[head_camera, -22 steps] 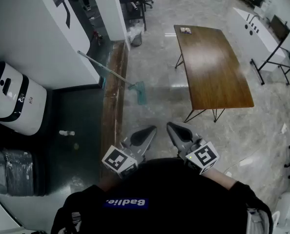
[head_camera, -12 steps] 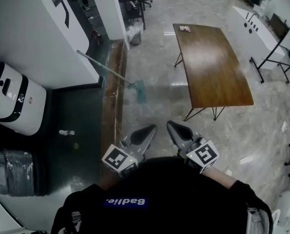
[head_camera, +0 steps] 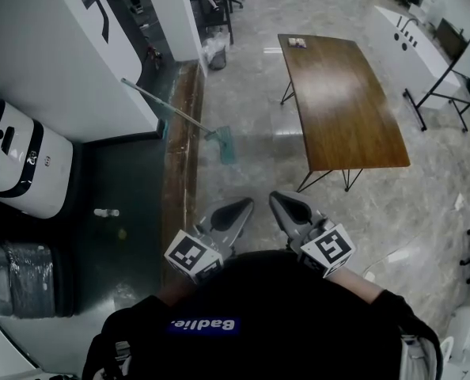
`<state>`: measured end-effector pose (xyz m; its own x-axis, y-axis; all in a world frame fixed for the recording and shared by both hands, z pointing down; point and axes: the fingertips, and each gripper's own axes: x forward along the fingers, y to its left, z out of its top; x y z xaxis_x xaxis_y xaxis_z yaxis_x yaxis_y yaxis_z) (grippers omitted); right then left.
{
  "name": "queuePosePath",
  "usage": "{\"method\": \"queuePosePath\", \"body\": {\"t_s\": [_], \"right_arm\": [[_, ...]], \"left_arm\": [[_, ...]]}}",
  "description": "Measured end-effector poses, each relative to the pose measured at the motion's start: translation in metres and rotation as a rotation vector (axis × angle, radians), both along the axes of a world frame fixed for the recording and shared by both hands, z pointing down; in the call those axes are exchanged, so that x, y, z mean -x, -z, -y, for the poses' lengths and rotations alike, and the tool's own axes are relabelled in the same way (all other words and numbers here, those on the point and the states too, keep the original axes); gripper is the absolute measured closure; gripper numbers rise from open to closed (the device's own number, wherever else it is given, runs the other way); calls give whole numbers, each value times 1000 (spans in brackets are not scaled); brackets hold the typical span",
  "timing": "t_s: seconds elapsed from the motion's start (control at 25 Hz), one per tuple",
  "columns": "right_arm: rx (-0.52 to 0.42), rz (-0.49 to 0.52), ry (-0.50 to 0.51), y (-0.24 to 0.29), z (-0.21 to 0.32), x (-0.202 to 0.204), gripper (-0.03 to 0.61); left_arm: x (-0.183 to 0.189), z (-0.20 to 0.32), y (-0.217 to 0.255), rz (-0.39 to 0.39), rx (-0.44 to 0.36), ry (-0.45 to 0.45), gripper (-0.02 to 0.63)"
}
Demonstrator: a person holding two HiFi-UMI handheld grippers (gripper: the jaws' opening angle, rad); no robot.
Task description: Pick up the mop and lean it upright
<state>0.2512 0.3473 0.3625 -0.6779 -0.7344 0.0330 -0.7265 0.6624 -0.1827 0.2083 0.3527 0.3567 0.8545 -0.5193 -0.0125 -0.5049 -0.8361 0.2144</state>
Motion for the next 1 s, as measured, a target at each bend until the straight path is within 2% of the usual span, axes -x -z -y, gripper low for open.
{"method": "queuePosePath", "body": {"t_s": [0.24, 0.52, 0.72, 0.88, 1.0], "right_arm": [[6, -4, 5, 0, 2, 3, 574], [8, -14, 29, -1, 1, 18, 574], [7, -22, 46, -2, 1, 34, 574], [7, -28, 52, 1, 2, 49, 574], [12, -33, 55, -3, 4, 60, 574]], "left_arm": [[9, 5, -5, -5, -16, 25, 595], [19, 3, 1, -10, 14, 43, 596], [35, 4, -2, -15, 23, 63, 596], [54, 7, -8, -10, 1, 79, 596], [62, 7, -5, -12, 24, 75, 595]]}}
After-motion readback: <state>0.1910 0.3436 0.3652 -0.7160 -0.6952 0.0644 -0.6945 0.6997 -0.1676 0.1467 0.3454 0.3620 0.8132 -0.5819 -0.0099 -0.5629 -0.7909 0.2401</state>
